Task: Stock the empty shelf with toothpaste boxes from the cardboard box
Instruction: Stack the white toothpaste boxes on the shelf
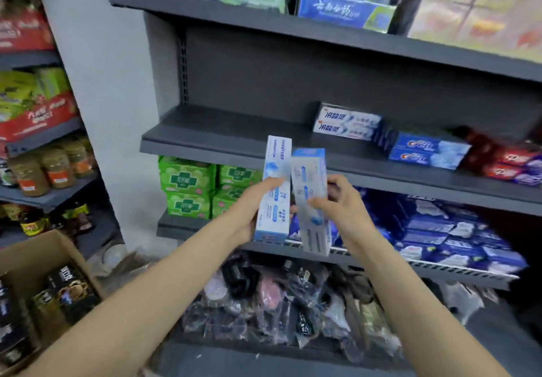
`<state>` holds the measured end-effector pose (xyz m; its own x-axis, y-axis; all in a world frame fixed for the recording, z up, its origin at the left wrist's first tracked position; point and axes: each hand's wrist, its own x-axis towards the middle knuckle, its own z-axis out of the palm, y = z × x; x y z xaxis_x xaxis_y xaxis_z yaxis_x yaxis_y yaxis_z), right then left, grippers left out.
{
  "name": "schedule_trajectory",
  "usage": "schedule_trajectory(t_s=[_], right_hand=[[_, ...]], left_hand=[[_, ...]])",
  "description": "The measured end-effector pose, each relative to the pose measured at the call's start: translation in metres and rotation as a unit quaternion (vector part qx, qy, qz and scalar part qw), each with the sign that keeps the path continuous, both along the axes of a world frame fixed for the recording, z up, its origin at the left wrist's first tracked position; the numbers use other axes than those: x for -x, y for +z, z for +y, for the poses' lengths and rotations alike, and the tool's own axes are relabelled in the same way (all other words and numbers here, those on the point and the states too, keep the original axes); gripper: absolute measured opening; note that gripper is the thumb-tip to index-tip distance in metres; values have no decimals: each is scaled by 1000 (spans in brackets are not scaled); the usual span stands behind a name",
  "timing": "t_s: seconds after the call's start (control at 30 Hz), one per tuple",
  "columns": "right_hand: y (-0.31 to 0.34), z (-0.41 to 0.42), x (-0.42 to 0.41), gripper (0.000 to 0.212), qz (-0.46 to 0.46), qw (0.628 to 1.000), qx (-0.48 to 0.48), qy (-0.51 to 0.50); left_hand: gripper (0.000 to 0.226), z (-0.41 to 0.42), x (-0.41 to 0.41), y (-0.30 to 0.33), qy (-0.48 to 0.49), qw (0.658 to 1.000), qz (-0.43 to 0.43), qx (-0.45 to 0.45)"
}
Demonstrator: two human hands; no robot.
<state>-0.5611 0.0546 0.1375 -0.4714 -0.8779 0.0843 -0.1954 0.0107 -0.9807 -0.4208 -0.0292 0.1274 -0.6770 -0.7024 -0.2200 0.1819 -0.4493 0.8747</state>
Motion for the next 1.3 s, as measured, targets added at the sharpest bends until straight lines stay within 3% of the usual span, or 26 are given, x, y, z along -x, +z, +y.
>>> schedule_trajectory(t_s=[0.1, 0.2, 0.3, 0.37, 0.5, 0.57, 0.67, 0.73, 0.87, 0.93, 1.03, 1.2, 1.3], right_hand=[[13, -9, 41, 29, 183, 982, 27, 28], [23, -31, 75, 33, 347, 935, 72, 6], [35, -58, 98, 28, 267, 958, 108, 17], [37, -77, 114, 41, 215, 971, 103, 26], [36, -114, 143, 31, -31, 995, 82, 53], [34, -131, 155, 24, -64, 995, 65, 41], [29, -154, 174, 49, -76, 997, 25, 23], [29, -164, 184, 54, -71, 997, 8, 9], [27, -180, 208, 57, 23, 999, -6, -30], [30, -190, 221, 54, 125, 991, -25, -48], [38, -206, 244, 51, 335, 935, -110, -42], [44, -228, 282, 58, 499, 846, -181, 56], [38, -240, 295, 67, 574, 791, -204, 56]], left_hand=[[18, -17, 32, 10, -1, 1000, 12, -14], [21, -40, 58, 18, -28, 999, -19, -12], [20, -65, 88, 30, -44, 999, -8, 21], [29, -86, 110, 35, -25, 997, -10, 66], [42, -123, 144, 37, -4, 994, -43, 97], [43, -138, 155, 38, 3, 994, -51, 101], [45, -155, 165, 37, 3, 988, -79, 137], [41, -162, 170, 37, 6, 988, -74, 139], [41, -177, 175, 39, 40, 991, -47, 122], [39, -185, 177, 38, 70, 990, -46, 115], [26, -193, 181, 37, 88, 990, -45, 96], [18, -206, 188, 39, 87, 987, -61, 119], [17, -212, 193, 42, 92, 983, -89, 133]])
